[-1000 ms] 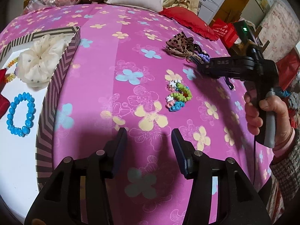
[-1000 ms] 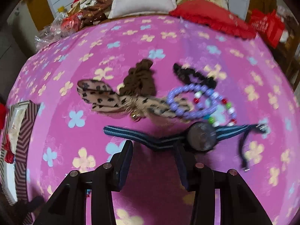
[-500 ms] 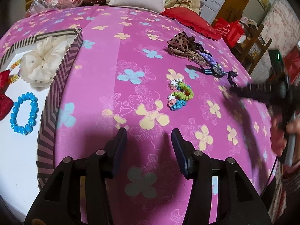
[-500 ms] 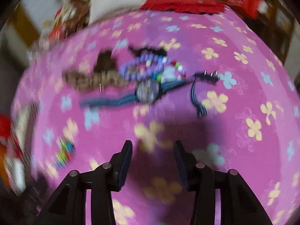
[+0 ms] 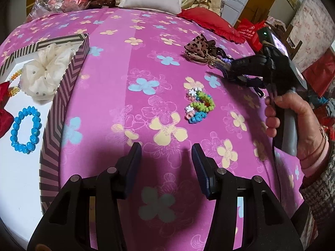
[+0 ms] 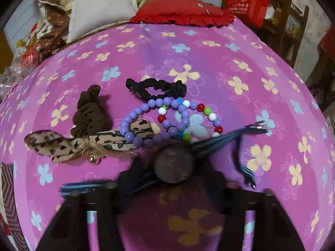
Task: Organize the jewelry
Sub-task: 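Move the right tool to the black-strap watch and grasp its face, then grasp the green bead bracelet with the left tool while the right tool carries the watch toward the tray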
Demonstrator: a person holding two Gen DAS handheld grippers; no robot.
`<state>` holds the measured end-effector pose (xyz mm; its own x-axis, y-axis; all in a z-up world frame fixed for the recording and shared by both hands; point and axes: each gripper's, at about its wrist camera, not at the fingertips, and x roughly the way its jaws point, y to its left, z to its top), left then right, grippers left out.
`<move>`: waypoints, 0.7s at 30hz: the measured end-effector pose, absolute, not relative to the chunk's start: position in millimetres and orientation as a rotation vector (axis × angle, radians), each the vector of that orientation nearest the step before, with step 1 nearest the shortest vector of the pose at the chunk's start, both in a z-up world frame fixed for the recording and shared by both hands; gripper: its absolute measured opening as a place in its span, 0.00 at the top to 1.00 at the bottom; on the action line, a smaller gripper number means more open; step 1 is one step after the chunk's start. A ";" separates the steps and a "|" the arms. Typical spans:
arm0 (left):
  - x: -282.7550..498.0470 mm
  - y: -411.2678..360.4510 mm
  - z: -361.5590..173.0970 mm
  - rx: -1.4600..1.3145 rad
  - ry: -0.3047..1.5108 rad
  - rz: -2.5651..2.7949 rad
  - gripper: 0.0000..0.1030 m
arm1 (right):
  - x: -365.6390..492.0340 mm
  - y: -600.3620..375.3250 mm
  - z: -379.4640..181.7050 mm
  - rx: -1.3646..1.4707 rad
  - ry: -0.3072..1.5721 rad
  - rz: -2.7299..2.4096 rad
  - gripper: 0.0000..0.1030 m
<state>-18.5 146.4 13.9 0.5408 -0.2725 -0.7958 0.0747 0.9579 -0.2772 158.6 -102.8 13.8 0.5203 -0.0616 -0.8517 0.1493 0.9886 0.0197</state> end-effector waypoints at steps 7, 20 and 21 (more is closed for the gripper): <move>-21.8 139.4 18.1 -0.203 0.972 -0.252 0.52 | 88.9 -148.0 10.6 0.099 1.028 -0.042 0.52; 42.6 84.4 27.3 -0.063 1.016 -0.317 0.52 | 5.0 -165.5 1.7 0.027 0.960 0.069 0.52; 48.3 78.4 23.3 -0.042 1.031 -0.314 0.52 | 4.7 -165.8 2.0 0.031 0.958 0.071 0.52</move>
<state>48.3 78.4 23.3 0.4732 -0.2760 -0.8366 0.2368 0.9546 -0.1809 4.7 -165.8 2.0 0.5730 0.0745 -0.8161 -0.0468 0.9972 0.0582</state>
